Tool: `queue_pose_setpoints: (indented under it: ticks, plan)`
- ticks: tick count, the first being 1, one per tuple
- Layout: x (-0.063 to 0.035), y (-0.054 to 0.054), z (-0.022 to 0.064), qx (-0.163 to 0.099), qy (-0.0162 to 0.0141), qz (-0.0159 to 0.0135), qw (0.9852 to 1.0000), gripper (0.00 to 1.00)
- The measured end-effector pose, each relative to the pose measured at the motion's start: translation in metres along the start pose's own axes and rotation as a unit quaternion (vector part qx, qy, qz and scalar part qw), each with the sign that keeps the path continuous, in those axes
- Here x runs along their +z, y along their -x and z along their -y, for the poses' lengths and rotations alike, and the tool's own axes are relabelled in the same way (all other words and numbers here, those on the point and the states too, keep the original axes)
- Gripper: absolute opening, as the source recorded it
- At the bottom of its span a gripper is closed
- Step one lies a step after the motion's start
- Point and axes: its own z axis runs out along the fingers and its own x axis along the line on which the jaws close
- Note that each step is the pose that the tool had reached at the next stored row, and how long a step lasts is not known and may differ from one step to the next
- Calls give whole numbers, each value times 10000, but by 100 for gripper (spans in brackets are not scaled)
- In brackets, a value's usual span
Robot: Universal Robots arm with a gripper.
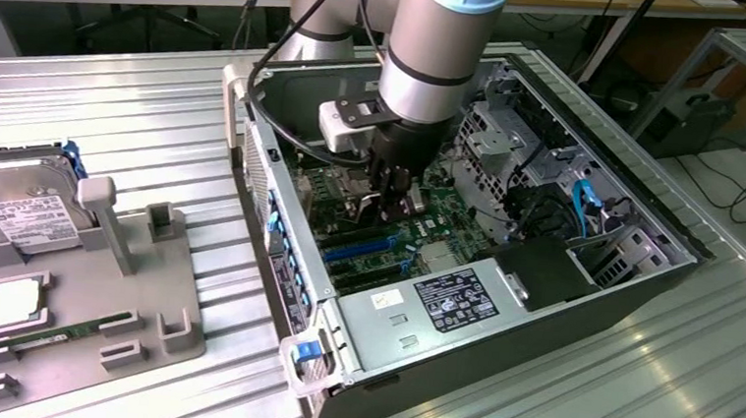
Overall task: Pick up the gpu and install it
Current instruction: 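Insert the gpu into the slot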
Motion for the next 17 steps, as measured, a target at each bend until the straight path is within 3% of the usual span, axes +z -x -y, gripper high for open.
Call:
queue_pose_setpoints:
  ticks: [4,7,17]
  plan:
    - [18,-38,-1,0,-4,3,10000,28]
    - [36,-39,-1,-1,-35,2,10000,28]
    - [46,-52,-33,-2,-35,2,10000,28]
